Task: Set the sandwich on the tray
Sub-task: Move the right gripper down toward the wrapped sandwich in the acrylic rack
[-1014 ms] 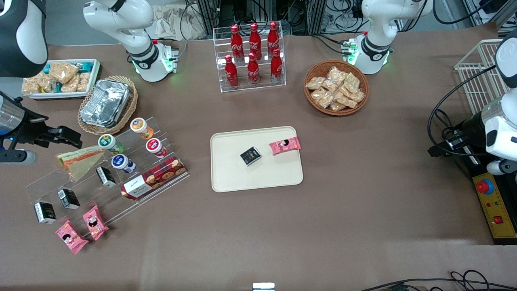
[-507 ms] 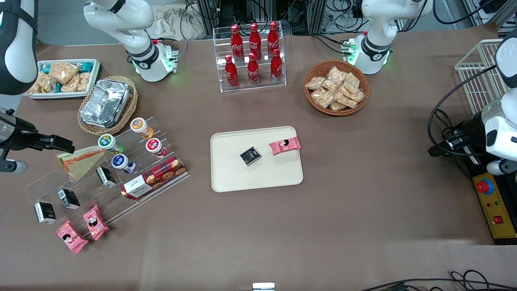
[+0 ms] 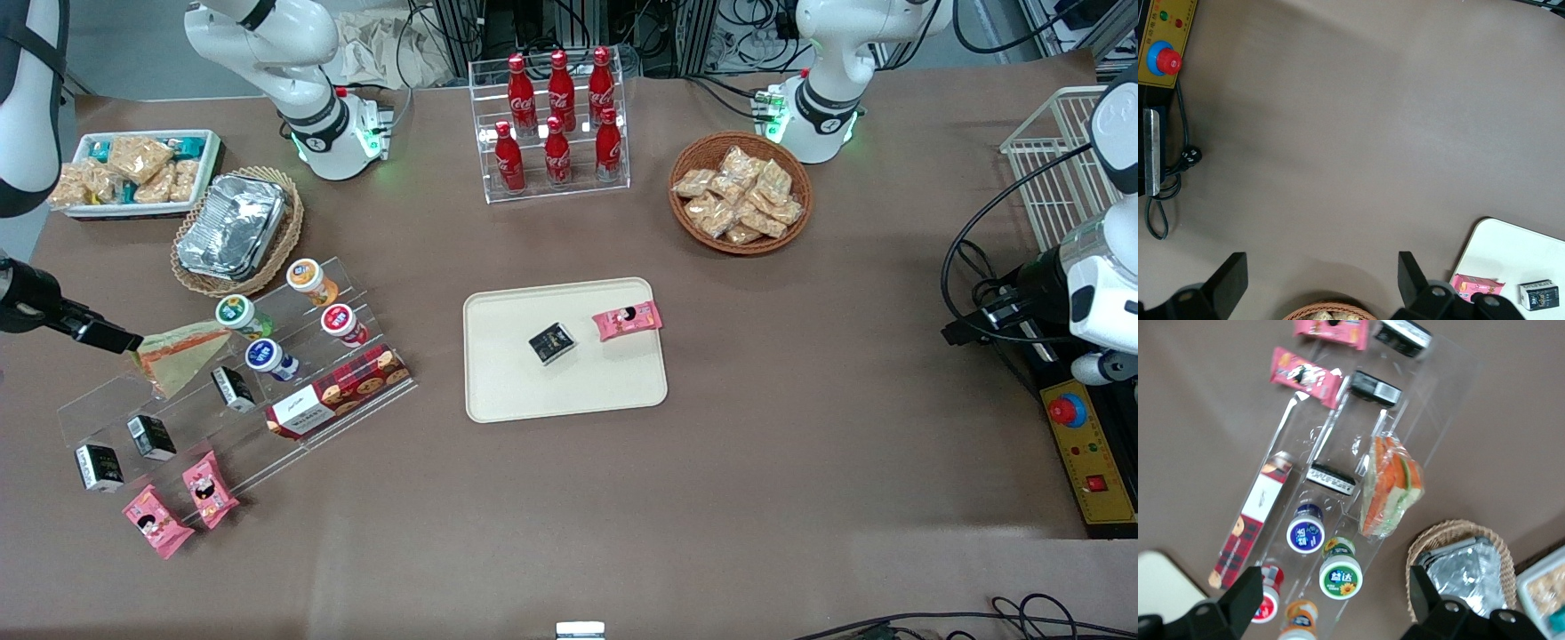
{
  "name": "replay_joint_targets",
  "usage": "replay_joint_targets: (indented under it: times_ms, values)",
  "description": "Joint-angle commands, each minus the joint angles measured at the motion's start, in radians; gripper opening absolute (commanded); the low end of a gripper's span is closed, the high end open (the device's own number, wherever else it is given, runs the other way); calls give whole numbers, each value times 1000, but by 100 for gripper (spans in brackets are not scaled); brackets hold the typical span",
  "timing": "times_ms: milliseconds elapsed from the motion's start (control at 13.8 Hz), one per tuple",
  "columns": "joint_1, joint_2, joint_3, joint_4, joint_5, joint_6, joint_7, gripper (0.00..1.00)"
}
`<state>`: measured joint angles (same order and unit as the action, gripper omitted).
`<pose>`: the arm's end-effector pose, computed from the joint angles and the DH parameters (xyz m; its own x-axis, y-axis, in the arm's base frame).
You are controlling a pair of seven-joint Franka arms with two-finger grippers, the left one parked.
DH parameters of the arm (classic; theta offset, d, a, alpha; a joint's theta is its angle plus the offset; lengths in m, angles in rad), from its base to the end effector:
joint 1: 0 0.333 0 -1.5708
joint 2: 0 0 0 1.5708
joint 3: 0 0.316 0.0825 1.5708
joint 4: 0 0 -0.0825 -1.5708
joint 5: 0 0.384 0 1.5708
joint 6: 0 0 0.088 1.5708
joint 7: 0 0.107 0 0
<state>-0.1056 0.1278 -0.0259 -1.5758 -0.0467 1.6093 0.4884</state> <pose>0.5856 -0.0815 0.5522 0.8133 -0.5788 -0.0599 -0.5733 -0.8146 0.0880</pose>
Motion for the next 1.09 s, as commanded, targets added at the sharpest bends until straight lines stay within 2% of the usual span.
replay_joint_targets:
  times_ms: [0,72,145,217,362,580,1014]
  values:
    - [-11,35,8,2,-132,20,73,98]
    - [-11,45,9,-1,-195,64,65,98]
    - [-25,53,9,-1,-200,93,64,98]
    - [-45,56,11,-6,-194,98,67,98]
    - [-78,55,9,-45,-125,145,65,98]
    - [-106,52,12,-87,-75,181,65,98]
    - [-100,45,12,-168,-70,267,76,98]
